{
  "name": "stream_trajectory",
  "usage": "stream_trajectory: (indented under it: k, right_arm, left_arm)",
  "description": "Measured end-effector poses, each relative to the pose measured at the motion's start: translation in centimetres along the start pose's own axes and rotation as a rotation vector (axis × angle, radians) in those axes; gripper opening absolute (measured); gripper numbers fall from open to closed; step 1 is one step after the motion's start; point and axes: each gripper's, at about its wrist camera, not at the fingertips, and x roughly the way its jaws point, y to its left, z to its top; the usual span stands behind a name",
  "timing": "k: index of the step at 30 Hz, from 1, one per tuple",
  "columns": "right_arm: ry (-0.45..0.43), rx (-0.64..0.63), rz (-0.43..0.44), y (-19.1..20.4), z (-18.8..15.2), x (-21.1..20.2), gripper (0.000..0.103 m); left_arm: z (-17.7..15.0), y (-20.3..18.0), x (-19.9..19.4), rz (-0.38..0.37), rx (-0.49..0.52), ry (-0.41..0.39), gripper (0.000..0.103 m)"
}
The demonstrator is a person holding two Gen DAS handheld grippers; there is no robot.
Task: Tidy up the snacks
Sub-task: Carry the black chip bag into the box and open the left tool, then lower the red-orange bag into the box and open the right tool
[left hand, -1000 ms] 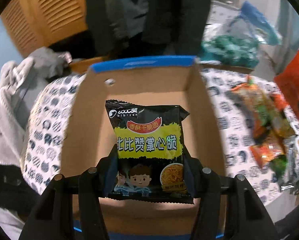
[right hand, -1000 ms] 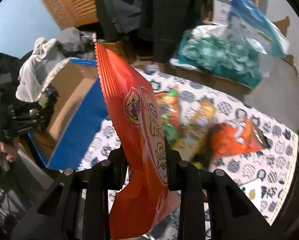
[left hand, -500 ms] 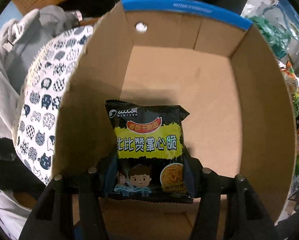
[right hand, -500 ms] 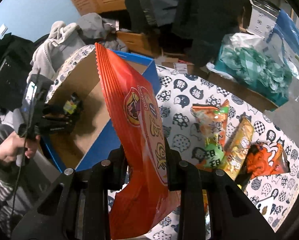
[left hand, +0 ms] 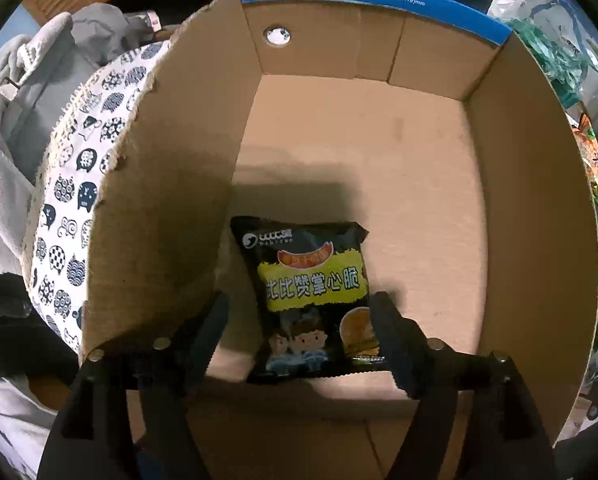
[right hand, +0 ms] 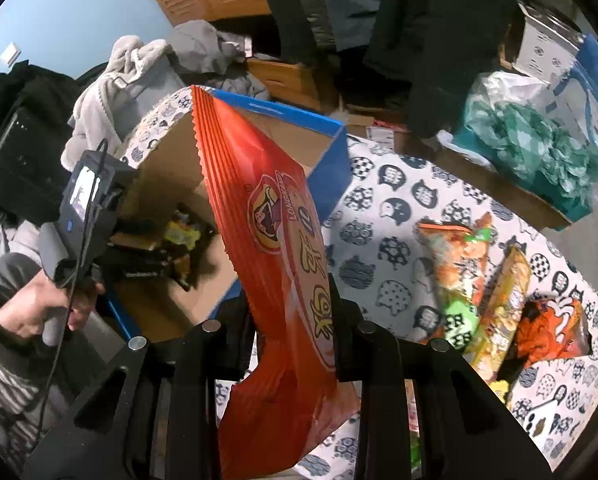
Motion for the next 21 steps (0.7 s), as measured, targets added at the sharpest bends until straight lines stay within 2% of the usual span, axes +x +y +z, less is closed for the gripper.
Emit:
stream_trajectory:
  k: [7,13,17,21]
  right_arm:
    - [0.011,-0.011,0.048,3.5,1.9,2.4,0.028]
    - [0.044,-0.008,0.069,6.8,3.8,6.2,0.028]
    - [0.087,-0.031,0.021,8.3,4.6,9.0,0.028]
    - [0.131,-0.05,-0.022,9.2,5.1,11.3,0.028]
  left_arm:
    - [-0.4,1.4,-3.3,-0.039,-0.055,-0.09,0.075]
    - [-1.4,3.5,-6.3,-0.071,-0.093,-0.176,0.075]
    - [-2.2,5.0,-7.8,-0.055,-0.117,-0.227,0.076]
    - [-2.7,6.2,-8.5,-0.047,-0.142,-0.244,0.076]
